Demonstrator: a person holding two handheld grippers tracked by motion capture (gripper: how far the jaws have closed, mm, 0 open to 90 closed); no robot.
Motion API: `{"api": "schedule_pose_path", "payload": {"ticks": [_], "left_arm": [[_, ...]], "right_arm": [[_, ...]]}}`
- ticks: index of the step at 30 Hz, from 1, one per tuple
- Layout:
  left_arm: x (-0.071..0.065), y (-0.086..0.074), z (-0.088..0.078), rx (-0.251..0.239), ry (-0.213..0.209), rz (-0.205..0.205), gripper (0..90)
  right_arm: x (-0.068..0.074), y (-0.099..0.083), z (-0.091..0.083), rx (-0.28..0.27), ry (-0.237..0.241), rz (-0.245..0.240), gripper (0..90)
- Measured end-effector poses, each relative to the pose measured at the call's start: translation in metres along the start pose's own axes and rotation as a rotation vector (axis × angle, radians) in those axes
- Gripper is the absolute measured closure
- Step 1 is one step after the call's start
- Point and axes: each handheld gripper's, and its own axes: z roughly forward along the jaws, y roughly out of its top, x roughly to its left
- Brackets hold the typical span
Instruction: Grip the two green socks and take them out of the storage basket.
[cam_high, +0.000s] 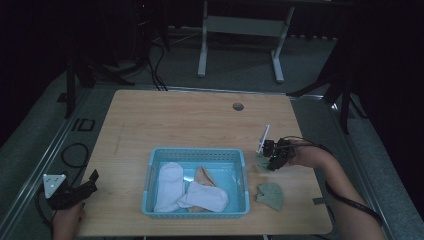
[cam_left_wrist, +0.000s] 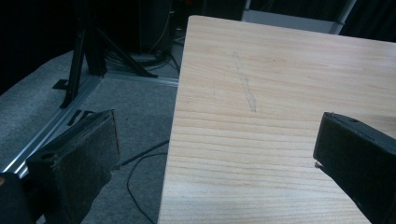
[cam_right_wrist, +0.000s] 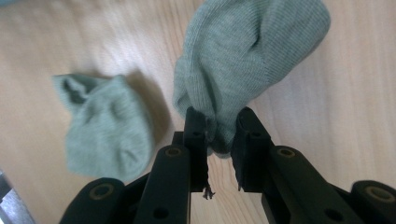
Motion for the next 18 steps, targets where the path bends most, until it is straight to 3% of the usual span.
{"api": "schedule_pose_path", "payload": {"ticks": [4,9,16,18], "left_arm": [[0.0,0.0,0.0,0.0,0.001,-0.001,0.7],[0.0,0.0,0.0,0.0,0.0,0.0,0.7],[0.0,0.0,0.0,0.001,0.006,-0.001,0.7],[0.0,0.0,0.0,0.002,0.005,0.0,0.7]], "right_arm": [[-0.002,-0.002,0.02,0.029,-0.002,0.019,77.2],[-0.003,-0.002,0.036,0.023,0.018,0.033,77.1],[-0.002,-0.002,0.039,0.021,0.005,0.029,74.9],[-0.002,-0.002,0.035,0.021,0.004,0.04,69.8]]}}
